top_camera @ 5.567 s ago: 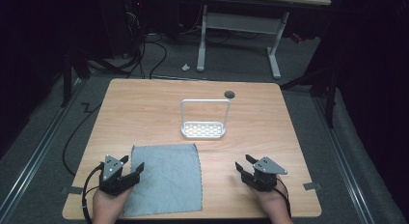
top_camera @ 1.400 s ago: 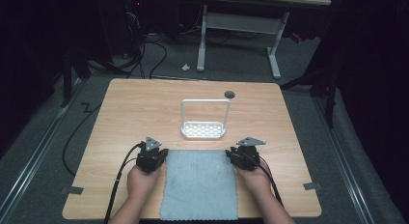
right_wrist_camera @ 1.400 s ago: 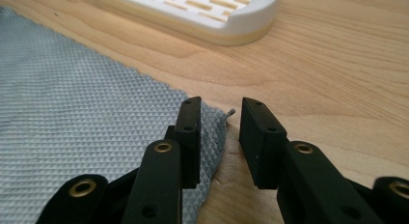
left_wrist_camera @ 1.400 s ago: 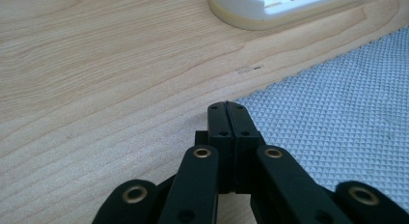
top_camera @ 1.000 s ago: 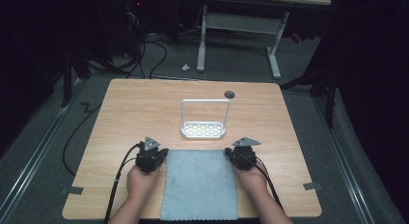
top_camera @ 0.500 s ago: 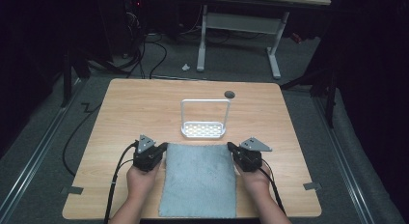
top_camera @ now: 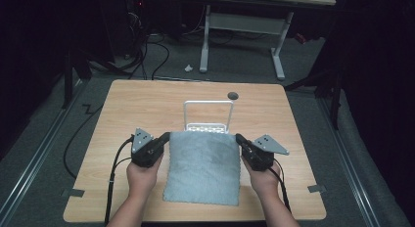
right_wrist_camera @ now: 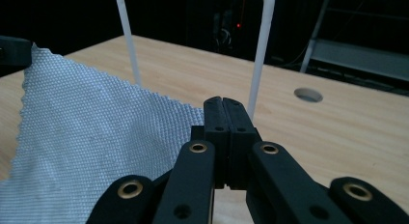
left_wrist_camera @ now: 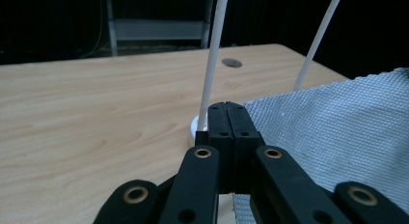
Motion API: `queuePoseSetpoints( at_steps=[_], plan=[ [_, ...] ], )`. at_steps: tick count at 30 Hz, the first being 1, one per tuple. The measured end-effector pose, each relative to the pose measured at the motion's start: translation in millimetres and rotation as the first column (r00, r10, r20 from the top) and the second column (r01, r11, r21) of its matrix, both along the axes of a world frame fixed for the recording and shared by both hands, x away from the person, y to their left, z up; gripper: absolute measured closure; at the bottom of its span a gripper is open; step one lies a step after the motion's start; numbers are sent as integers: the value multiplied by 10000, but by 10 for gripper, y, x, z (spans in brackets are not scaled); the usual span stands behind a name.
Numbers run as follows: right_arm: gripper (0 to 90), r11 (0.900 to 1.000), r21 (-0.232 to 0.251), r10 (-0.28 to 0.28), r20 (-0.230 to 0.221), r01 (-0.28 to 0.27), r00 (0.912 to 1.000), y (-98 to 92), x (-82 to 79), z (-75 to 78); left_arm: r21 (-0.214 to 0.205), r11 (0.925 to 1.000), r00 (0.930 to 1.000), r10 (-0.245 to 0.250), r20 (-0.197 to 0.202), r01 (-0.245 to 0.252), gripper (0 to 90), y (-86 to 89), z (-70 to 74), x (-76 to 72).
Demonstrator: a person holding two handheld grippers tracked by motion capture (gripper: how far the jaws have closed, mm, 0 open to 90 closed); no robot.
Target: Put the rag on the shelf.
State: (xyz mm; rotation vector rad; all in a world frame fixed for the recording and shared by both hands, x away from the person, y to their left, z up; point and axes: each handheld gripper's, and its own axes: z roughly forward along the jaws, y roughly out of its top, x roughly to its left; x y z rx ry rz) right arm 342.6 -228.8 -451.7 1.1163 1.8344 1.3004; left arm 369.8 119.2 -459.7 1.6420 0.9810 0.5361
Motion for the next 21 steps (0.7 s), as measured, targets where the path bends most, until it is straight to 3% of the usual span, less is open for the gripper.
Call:
queuePoseSetpoints(
  at_steps=[8,21],
  plan=[
    [900,9999,142,-87,628,78,9980,-20,15,259,-276,9996,9977,-28,682,47,900,-23,256,-3],
    [900,9996,264,-129,1239,97,9922,-29,61,582,-522,9986,9902,121,1390,-48,900,12,593,63]
  ],
)
